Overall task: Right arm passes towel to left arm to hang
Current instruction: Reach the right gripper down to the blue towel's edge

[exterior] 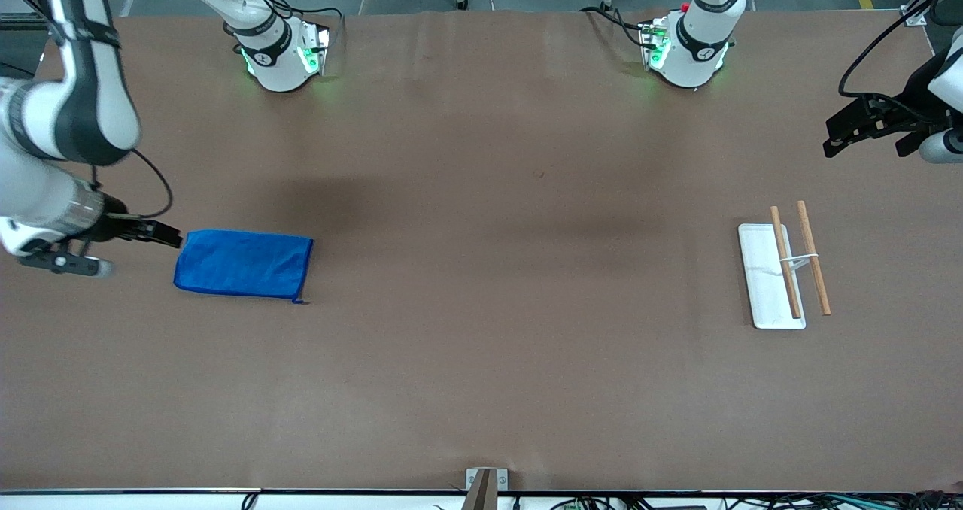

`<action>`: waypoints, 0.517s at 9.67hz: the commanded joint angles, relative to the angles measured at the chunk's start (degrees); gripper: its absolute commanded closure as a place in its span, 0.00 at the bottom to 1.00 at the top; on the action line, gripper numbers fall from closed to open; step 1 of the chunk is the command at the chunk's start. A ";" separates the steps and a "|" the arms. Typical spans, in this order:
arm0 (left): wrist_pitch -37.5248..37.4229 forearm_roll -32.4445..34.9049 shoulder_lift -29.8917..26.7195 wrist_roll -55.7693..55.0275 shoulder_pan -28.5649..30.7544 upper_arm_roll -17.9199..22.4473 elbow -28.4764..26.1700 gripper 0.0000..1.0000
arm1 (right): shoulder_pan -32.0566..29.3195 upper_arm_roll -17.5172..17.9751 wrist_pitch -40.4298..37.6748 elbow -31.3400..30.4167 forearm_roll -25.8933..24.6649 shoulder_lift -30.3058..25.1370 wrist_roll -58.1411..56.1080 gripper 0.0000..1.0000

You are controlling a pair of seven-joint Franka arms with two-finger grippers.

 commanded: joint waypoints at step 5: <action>0.16 1.64 1.15 0.55 0.26 -0.55 -0.71 0.00 | -0.29 0.76 25.52 -9.83 0.19 11.75 -3.26 0.00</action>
